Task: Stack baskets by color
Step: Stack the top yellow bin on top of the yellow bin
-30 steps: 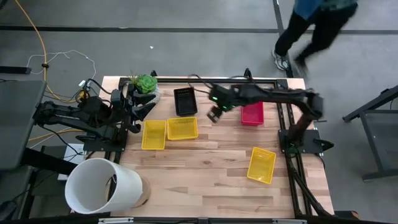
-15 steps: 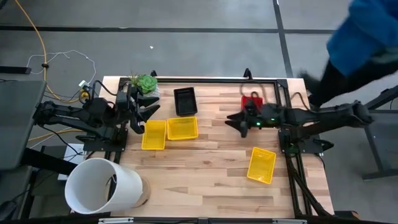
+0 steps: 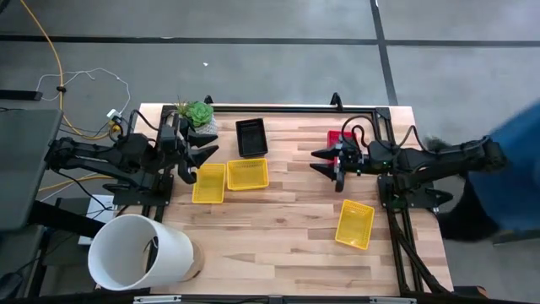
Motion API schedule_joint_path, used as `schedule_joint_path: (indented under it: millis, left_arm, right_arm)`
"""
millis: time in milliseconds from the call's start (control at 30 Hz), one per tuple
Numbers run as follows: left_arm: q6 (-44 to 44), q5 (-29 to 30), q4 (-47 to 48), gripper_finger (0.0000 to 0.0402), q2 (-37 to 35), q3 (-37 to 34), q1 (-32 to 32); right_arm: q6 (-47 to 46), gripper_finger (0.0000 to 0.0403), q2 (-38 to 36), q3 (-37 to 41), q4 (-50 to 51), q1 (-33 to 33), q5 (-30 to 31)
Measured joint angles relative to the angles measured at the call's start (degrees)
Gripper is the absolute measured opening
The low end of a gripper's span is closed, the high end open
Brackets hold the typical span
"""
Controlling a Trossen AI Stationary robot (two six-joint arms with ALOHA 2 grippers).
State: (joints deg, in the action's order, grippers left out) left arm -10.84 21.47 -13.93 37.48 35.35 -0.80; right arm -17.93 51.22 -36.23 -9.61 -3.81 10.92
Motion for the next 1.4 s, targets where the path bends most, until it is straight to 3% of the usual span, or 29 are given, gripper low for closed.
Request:
schedule_joint_path:
  millis: [267,467,567,700,867,1000,1400]
  left_arm:
    - [-1.5,0.2,1.7,0.0161,4.2,0.3,0.0]
    - [-11.3,0.7,29.5,0.0161,9.9,8.0,-0.1]
    - [-21.3,1.8,44.6,0.0161,13.2,10.5,-0.1]
    - [-42.6,3.0,61.7,0.0161,16.8,10.8,0.0]
    - [-62.8,-2.4,76.4,0.0161,21.0,8.4,0.0]
    - [-67.1,-6.0,78.2,0.0161,23.4,5.7,0.0]
    - [-71.5,-6.7,72.9,0.0161,26.4,0.3,0.0]
  right_arm:
    - [-3.7,0.0193,0.0,0.0,0.4,0.0,-0.1]
    - [-4.7,0.0193,0.0,0.0,0.9,0.0,-0.2]
    - [-4.8,0.0193,0.0,0.0,1.0,0.0,-0.2]
    - [-6.7,0.0193,0.0,0.0,1.7,0.0,-0.2]
    - [-7.6,0.0193,0.0,0.0,3.4,0.0,-0.2]
    - [-7.6,0.0193,0.0,0.0,4.3,0.0,-0.2]
    - [-6.6,0.0193,0.0,0.0,4.4,0.0,-0.1]
